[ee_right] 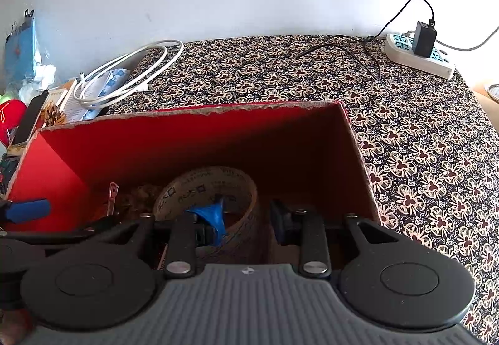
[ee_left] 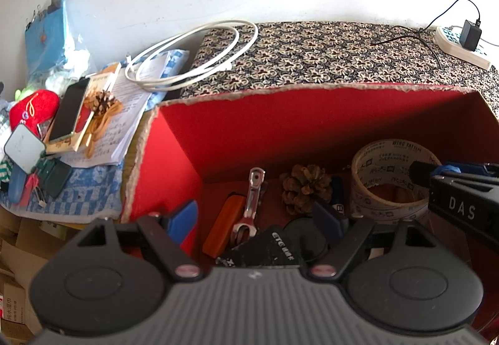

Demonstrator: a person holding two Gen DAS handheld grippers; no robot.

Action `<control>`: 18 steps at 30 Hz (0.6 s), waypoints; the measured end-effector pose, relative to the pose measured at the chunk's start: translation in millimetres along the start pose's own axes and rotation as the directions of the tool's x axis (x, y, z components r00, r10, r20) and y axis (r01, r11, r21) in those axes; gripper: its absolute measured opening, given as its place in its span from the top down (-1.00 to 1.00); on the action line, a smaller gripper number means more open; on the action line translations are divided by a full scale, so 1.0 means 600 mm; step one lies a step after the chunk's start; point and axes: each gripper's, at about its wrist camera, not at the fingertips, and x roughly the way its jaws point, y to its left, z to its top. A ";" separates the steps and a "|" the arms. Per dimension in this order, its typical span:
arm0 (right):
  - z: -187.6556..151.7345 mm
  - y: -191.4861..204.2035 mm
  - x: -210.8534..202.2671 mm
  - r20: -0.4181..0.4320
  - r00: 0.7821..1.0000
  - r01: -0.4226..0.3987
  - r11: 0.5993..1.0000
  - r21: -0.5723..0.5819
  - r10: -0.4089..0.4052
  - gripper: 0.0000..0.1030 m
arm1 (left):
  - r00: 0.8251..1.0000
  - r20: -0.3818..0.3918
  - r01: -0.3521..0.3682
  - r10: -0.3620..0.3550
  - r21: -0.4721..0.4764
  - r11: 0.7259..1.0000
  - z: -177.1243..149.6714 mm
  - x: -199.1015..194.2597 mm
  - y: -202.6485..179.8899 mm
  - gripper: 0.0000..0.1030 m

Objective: Organize rigid objects

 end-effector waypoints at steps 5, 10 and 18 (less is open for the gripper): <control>0.000 0.000 0.000 0.000 1.000 0.001 1.000 0.000 -0.001 0.72 | 1.000 0.001 -0.001 0.001 0.002 1.000 0.003 0.000 0.000 -0.61; 0.000 0.001 0.000 0.000 1.000 0.002 1.000 0.001 -0.002 0.72 | 1.000 0.004 -0.003 0.003 0.006 1.000 0.007 0.001 -0.001 -0.61; -0.001 0.002 0.002 -0.002 1.000 -0.002 1.000 0.000 0.002 0.72 | 1.000 0.005 -0.001 0.001 0.008 1.000 0.003 0.000 0.001 -0.61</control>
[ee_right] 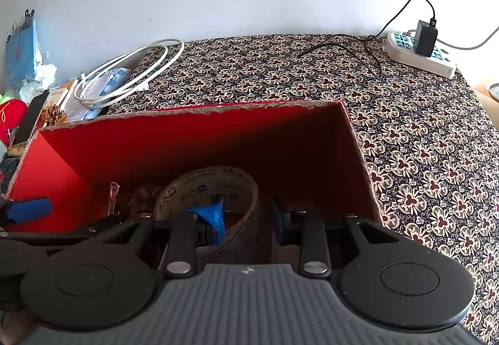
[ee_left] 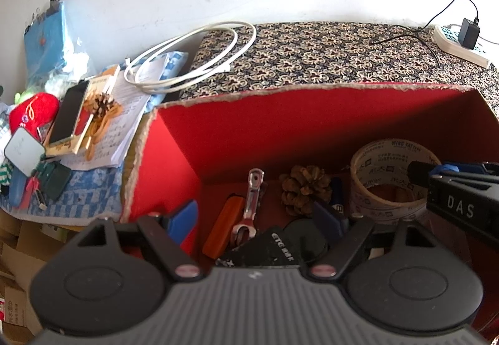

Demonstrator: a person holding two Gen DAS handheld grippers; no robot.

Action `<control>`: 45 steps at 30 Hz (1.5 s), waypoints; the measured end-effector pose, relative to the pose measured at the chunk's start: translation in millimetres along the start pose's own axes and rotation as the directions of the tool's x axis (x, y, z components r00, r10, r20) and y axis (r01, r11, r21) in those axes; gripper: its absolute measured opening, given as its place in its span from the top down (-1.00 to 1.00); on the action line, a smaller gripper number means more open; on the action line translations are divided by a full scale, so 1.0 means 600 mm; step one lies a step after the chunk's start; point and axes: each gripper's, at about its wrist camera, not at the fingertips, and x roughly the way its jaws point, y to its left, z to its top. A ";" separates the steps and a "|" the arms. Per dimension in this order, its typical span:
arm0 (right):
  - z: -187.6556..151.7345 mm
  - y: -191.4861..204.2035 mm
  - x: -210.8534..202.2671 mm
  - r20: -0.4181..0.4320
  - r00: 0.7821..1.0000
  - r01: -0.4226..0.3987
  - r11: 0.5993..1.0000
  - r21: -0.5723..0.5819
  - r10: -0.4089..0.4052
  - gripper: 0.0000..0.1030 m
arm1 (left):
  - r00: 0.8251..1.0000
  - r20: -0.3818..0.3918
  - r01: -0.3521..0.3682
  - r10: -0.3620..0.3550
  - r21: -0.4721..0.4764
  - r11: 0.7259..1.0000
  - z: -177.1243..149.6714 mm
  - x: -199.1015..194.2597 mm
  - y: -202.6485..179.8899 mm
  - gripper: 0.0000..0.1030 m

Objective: Organize rigid objects

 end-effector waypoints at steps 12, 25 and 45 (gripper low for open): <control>0.000 0.001 -0.002 0.008 1.000 0.012 1.000 0.002 -0.012 0.72 | 0.999 0.012 -0.040 0.040 0.009 0.999 0.000 -0.009 -0.005 -0.61; -0.003 -0.017 -0.146 0.110 0.994 0.030 0.999 -0.021 -0.027 0.72 | 0.999 0.037 0.024 -0.025 0.009 1.000 -0.020 -0.149 -0.043 -0.61; -0.082 -0.195 -0.252 0.020 1.000 0.024 0.999 0.038 -0.024 0.71 | 0.999 0.003 0.054 -0.054 0.111 0.992 -0.068 -0.255 -0.246 -0.61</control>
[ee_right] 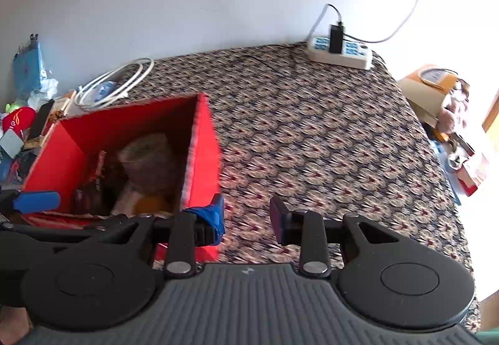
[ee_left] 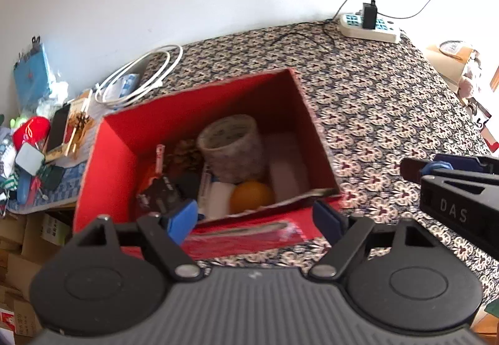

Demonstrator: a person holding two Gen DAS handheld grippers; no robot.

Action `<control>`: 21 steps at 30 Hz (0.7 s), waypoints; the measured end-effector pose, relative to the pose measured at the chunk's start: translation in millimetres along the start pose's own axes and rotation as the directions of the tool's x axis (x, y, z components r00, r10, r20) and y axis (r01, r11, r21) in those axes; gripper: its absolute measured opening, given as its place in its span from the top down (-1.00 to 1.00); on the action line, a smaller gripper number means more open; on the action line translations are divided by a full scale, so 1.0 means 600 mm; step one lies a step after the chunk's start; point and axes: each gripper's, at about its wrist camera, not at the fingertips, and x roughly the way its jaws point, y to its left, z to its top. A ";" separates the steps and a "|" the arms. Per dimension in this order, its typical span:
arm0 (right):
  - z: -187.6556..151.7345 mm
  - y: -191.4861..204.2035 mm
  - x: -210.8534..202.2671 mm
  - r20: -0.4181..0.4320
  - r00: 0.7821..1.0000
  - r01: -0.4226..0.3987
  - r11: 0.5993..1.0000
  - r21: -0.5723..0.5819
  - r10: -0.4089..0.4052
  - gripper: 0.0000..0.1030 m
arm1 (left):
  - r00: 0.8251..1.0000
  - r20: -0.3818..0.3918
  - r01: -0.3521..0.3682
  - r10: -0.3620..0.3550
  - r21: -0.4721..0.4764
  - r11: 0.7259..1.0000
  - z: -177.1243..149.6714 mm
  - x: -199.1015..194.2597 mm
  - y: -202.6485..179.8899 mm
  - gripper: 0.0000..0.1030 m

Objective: Organize rigid objects

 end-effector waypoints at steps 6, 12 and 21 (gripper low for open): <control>-0.020 -0.080 -0.001 -0.035 0.999 0.040 0.999 0.020 -0.040 0.71 | 1.000 -0.025 0.018 -0.018 0.023 1.000 0.000 0.001 -0.080 -0.61; -0.032 -0.153 -0.001 -0.071 0.995 0.067 0.996 0.050 -0.063 0.71 | 0.997 -0.060 0.047 -0.045 0.034 0.998 -0.006 0.008 -0.142 -0.61; -0.030 -0.179 -0.001 -0.112 0.994 0.017 0.999 0.035 -0.013 0.71 | 0.999 -0.045 0.016 -0.017 -0.034 0.999 -0.008 -0.005 -0.126 -0.61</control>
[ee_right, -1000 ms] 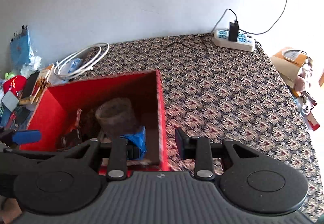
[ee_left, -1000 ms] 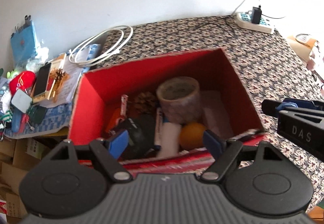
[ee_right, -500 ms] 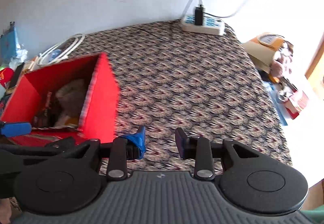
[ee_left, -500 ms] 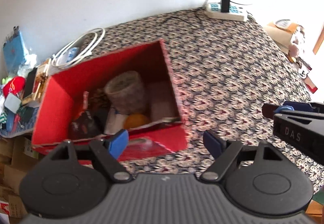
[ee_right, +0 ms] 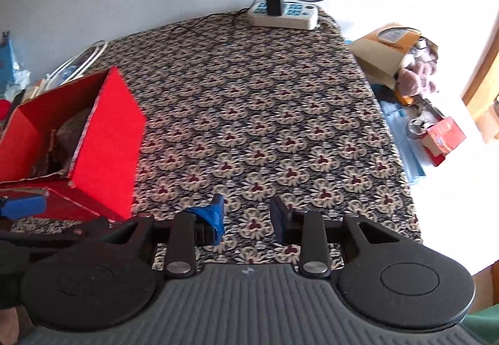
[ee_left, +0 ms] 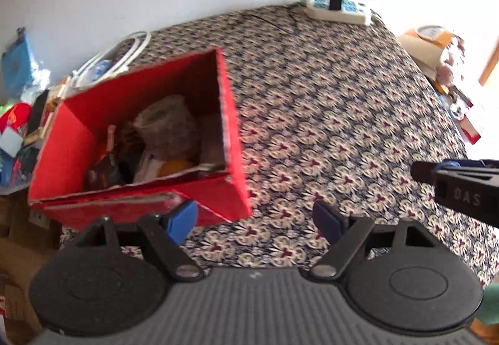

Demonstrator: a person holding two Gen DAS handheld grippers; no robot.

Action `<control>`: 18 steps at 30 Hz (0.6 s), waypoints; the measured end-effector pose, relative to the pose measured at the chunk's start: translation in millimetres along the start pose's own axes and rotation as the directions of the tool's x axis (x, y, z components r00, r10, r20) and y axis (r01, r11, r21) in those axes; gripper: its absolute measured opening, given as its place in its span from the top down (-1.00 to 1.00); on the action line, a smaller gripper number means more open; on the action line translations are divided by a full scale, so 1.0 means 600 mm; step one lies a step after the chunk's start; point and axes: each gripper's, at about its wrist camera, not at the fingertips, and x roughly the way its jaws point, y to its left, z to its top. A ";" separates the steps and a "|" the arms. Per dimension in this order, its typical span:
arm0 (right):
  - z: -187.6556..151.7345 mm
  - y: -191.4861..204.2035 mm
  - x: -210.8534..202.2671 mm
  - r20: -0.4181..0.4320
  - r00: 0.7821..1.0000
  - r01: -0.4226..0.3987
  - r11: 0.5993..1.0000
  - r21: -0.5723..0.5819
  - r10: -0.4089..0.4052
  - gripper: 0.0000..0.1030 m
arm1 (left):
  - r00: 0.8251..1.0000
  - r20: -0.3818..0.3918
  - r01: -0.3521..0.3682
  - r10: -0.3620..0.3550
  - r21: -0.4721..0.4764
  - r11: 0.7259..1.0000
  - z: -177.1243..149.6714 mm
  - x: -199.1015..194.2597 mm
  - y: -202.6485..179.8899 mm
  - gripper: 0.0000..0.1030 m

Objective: Organize rigid objects

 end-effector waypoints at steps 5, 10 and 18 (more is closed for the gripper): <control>0.012 0.038 -0.011 0.002 0.999 -0.046 0.998 -0.051 0.046 0.71 | 0.997 0.026 -0.065 0.066 -0.053 0.996 -0.002 -0.011 0.057 -0.61; 0.022 0.094 -0.021 -0.011 0.992 -0.126 0.989 -0.083 0.126 0.71 | 0.994 0.032 -0.103 0.107 -0.104 0.989 -0.004 -0.016 0.126 -0.61; 0.034 0.199 -0.027 -0.014 0.980 -0.198 0.976 -0.091 0.198 0.71 | 0.982 0.064 -0.170 0.179 -0.138 0.976 -0.003 -0.018 0.226 -0.61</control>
